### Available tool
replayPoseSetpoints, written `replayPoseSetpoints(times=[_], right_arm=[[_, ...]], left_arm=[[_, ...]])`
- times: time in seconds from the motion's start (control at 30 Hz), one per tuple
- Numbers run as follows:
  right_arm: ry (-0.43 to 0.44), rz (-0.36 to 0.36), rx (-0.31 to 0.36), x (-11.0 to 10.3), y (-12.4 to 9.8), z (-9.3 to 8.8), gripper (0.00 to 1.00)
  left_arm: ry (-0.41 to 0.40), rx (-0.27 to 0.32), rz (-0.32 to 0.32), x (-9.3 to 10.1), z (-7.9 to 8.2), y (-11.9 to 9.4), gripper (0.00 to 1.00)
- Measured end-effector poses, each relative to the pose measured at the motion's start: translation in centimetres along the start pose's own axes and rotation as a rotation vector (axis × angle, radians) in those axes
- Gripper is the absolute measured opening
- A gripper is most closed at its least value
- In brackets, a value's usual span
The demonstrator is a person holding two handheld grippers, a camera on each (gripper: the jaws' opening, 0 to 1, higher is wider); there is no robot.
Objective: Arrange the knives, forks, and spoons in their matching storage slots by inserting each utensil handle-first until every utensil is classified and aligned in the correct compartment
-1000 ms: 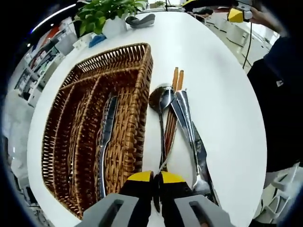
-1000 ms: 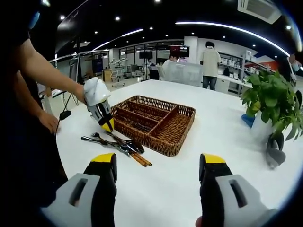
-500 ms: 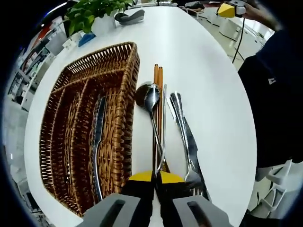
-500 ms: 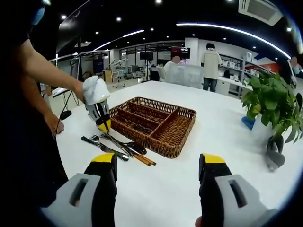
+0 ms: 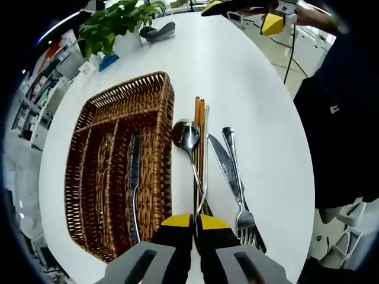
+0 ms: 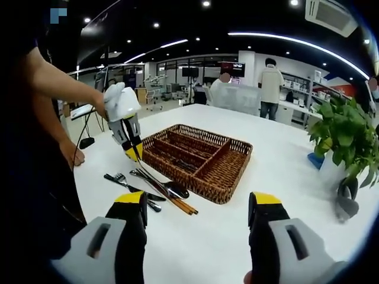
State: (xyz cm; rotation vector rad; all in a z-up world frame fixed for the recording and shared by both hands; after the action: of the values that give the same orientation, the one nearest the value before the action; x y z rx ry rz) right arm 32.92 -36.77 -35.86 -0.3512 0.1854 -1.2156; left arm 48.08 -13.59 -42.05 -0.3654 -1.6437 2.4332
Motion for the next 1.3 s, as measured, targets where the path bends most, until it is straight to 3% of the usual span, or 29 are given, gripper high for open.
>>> replayPoseSetpoints(times=[0.23,0.6,1.07,1.3], right_arm=[[-0.013,0.017,0.008,-0.5,0.4,0.2,0.71],[-0.04,0.039,0.006,-0.7,0.9,0.8,0.71],[-0.051,0.02,0.008,-1.4,1.2,1.6,0.71],[-0.041,0.007,0.011,-1.7,1.1,1.8,0.72]], left_arm=[[-0.004,0.033,0.015,0.5,0.8,-1.1,0.01],[-0.037,0.043,0.045,-0.2,-0.2,-2.5,0.01],[-0.048,0.04,0.068,-3.0,-2.2,-4.3,0.01],[-0.045,0.042,0.067,-5.5,-2.5,-5.0,0.01]])
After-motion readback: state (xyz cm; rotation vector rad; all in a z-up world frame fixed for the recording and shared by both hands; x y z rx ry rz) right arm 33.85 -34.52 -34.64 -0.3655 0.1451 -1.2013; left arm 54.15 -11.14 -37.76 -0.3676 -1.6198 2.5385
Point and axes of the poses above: the point that each gripper's makers call its tool centre point, and the gripper's own axes: y roughly forward along the fingers, x roughly to its right, z roughly out of its top, the point moved 6 cm from there along -y, roughly backward along the fingers, and after that the axes turned 5 degrees about x, right-handed, at the moved point
